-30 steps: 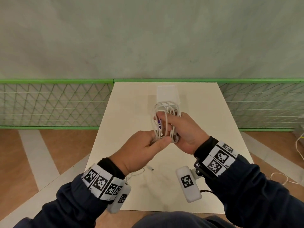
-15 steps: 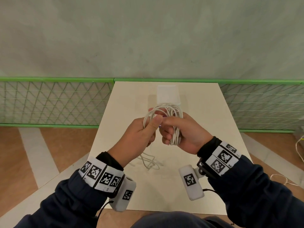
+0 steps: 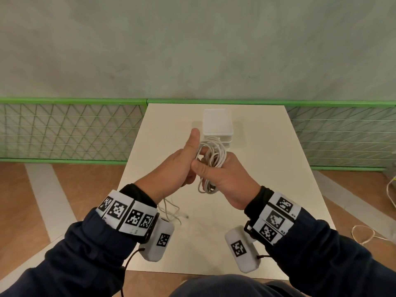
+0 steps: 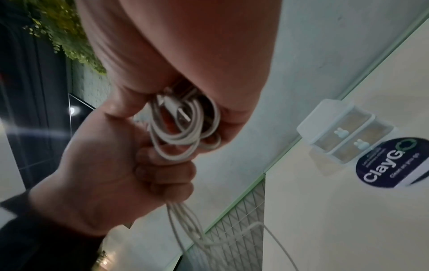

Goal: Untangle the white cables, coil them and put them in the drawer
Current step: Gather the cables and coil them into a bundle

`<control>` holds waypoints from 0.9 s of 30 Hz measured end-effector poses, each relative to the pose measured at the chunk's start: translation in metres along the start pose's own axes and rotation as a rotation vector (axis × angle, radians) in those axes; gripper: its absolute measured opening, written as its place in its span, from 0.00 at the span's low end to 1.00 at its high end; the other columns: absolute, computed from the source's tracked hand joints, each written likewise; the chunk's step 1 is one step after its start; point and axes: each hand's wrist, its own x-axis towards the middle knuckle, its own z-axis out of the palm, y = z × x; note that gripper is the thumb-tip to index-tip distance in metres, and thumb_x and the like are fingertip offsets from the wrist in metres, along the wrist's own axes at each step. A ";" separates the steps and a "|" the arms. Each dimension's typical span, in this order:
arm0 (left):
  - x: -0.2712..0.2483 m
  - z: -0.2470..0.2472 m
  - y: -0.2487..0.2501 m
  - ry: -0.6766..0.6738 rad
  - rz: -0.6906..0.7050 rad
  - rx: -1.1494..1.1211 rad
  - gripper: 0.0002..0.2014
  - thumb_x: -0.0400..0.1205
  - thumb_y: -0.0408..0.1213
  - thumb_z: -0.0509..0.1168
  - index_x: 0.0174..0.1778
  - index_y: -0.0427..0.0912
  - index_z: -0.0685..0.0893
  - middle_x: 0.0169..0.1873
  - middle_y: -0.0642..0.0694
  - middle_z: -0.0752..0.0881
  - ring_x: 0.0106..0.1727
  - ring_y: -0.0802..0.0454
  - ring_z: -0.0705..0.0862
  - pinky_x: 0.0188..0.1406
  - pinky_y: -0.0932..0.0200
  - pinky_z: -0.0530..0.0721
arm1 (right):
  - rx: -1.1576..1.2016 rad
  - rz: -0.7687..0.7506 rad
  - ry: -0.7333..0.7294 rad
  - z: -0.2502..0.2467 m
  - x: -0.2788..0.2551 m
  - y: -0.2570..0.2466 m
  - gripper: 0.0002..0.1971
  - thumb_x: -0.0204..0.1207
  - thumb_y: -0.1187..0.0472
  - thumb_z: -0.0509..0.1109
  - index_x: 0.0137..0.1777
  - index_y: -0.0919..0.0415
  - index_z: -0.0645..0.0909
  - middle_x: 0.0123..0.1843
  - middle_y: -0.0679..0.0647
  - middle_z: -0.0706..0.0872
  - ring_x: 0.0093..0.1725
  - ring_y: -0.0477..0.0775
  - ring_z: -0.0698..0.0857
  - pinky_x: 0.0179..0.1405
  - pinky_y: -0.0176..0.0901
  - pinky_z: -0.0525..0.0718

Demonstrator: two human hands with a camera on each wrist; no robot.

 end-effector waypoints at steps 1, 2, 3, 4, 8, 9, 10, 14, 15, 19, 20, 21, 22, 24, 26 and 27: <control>0.002 -0.001 -0.001 -0.018 -0.025 -0.003 0.38 0.71 0.79 0.35 0.16 0.53 0.71 0.18 0.54 0.66 0.20 0.57 0.62 0.24 0.62 0.61 | -0.001 -0.010 0.028 0.000 -0.001 0.002 0.04 0.80 0.68 0.73 0.52 0.68 0.87 0.39 0.60 0.91 0.38 0.60 0.90 0.44 0.50 0.87; 0.005 -0.001 -0.004 -0.047 -0.056 -0.015 0.38 0.72 0.81 0.35 0.17 0.52 0.70 0.19 0.52 0.66 0.22 0.55 0.62 0.25 0.60 0.59 | -0.008 -0.015 0.043 0.000 -0.001 0.003 0.03 0.79 0.68 0.74 0.50 0.68 0.87 0.38 0.61 0.91 0.37 0.61 0.89 0.43 0.50 0.87; 0.007 -0.003 -0.006 -0.086 -0.086 -0.042 0.39 0.72 0.82 0.36 0.19 0.51 0.69 0.20 0.50 0.66 0.23 0.53 0.61 0.25 0.58 0.58 | -0.019 -0.013 0.041 -0.001 -0.001 0.003 0.03 0.79 0.69 0.74 0.50 0.69 0.88 0.39 0.64 0.90 0.37 0.61 0.89 0.42 0.50 0.88; 0.009 -0.004 -0.010 -0.132 -0.118 -0.069 0.40 0.71 0.83 0.38 0.21 0.49 0.69 0.20 0.49 0.66 0.23 0.52 0.60 0.25 0.58 0.57 | -0.033 -0.006 0.029 -0.002 0.000 0.002 0.04 0.78 0.71 0.75 0.49 0.73 0.87 0.39 0.67 0.90 0.37 0.61 0.89 0.41 0.50 0.88; 0.015 -0.004 -0.013 -0.210 -0.183 -0.097 0.42 0.69 0.85 0.41 0.24 0.44 0.71 0.20 0.46 0.66 0.21 0.52 0.60 0.23 0.61 0.55 | -0.091 0.045 0.024 -0.004 0.001 -0.003 0.03 0.76 0.74 0.77 0.47 0.75 0.86 0.36 0.62 0.90 0.33 0.54 0.88 0.37 0.43 0.87; 0.015 -0.003 -0.012 -0.199 -0.178 -0.114 0.43 0.69 0.84 0.41 0.24 0.43 0.72 0.20 0.46 0.67 0.20 0.52 0.61 0.22 0.62 0.57 | -0.090 0.046 0.037 -0.003 0.001 -0.006 0.03 0.78 0.73 0.76 0.46 0.74 0.86 0.35 0.61 0.90 0.31 0.54 0.88 0.34 0.43 0.86; 0.017 -0.001 -0.012 -0.181 -0.164 -0.142 0.43 0.69 0.84 0.42 0.26 0.42 0.74 0.20 0.46 0.68 0.20 0.53 0.61 0.21 0.63 0.58 | -0.086 0.048 0.065 -0.004 0.002 -0.007 0.05 0.80 0.71 0.74 0.46 0.75 0.85 0.35 0.63 0.90 0.30 0.56 0.88 0.33 0.44 0.86; 0.022 0.010 -0.019 -0.086 -0.090 -0.209 0.42 0.66 0.85 0.45 0.32 0.43 0.73 0.20 0.49 0.66 0.21 0.53 0.60 0.21 0.61 0.60 | 0.080 0.120 0.183 -0.009 0.010 -0.012 0.17 0.84 0.62 0.70 0.55 0.82 0.80 0.44 0.82 0.87 0.38 0.69 0.88 0.39 0.57 0.88; 0.023 0.012 -0.022 -0.053 -0.061 -0.202 0.41 0.66 0.85 0.46 0.31 0.44 0.72 0.20 0.49 0.65 0.22 0.52 0.60 0.23 0.60 0.60 | 0.123 0.149 0.211 -0.009 0.010 -0.014 0.16 0.85 0.61 0.70 0.56 0.80 0.81 0.47 0.81 0.87 0.42 0.69 0.88 0.42 0.57 0.87; 0.027 0.020 -0.040 0.061 0.025 -0.059 0.49 0.71 0.84 0.47 0.36 0.30 0.72 0.23 0.43 0.67 0.25 0.47 0.62 0.27 0.56 0.62 | 0.355 0.200 0.246 -0.014 0.013 -0.020 0.12 0.87 0.62 0.65 0.44 0.65 0.83 0.37 0.61 0.87 0.43 0.62 0.88 0.42 0.49 0.87; 0.027 0.021 -0.046 0.063 0.019 -0.033 0.48 0.73 0.82 0.49 0.34 0.29 0.71 0.23 0.43 0.68 0.24 0.47 0.63 0.28 0.57 0.63 | 0.407 0.201 0.238 -0.016 0.015 -0.022 0.13 0.88 0.61 0.63 0.42 0.64 0.81 0.34 0.59 0.85 0.42 0.62 0.89 0.45 0.51 0.87; 0.026 0.021 -0.052 0.051 0.017 -0.013 0.44 0.74 0.78 0.53 0.30 0.31 0.70 0.21 0.45 0.68 0.24 0.49 0.63 0.28 0.56 0.63 | 0.444 0.201 0.232 -0.019 0.017 -0.023 0.14 0.89 0.60 0.63 0.41 0.63 0.79 0.32 0.58 0.82 0.38 0.61 0.88 0.48 0.54 0.85; 0.025 0.021 -0.057 0.033 0.015 0.025 0.38 0.75 0.75 0.58 0.26 0.37 0.69 0.20 0.48 0.67 0.24 0.51 0.63 0.28 0.56 0.63 | 0.466 0.195 0.231 -0.022 0.019 -0.025 0.14 0.88 0.58 0.63 0.41 0.62 0.77 0.29 0.56 0.80 0.34 0.59 0.86 0.48 0.55 0.84; 0.021 0.019 -0.065 -0.012 0.000 0.135 0.31 0.71 0.70 0.68 0.24 0.48 0.64 0.20 0.54 0.64 0.24 0.54 0.61 0.29 0.55 0.61 | 0.506 0.174 0.244 -0.036 0.023 -0.029 0.15 0.85 0.53 0.66 0.38 0.59 0.75 0.26 0.52 0.74 0.27 0.53 0.76 0.39 0.50 0.83; 0.017 0.015 -0.075 -0.034 -0.031 0.215 0.31 0.73 0.63 0.75 0.25 0.51 0.62 0.22 0.55 0.62 0.25 0.54 0.60 0.29 0.56 0.59 | 0.540 0.168 0.252 -0.055 0.026 -0.036 0.18 0.81 0.45 0.70 0.35 0.55 0.73 0.24 0.49 0.71 0.23 0.49 0.70 0.28 0.43 0.76; 0.014 0.012 -0.080 -0.029 -0.046 0.231 0.31 0.74 0.60 0.76 0.25 0.51 0.61 0.23 0.54 0.61 0.25 0.54 0.60 0.29 0.56 0.58 | 0.556 0.184 0.240 -0.063 0.027 -0.040 0.21 0.80 0.41 0.70 0.34 0.54 0.72 0.22 0.48 0.70 0.21 0.48 0.67 0.23 0.40 0.71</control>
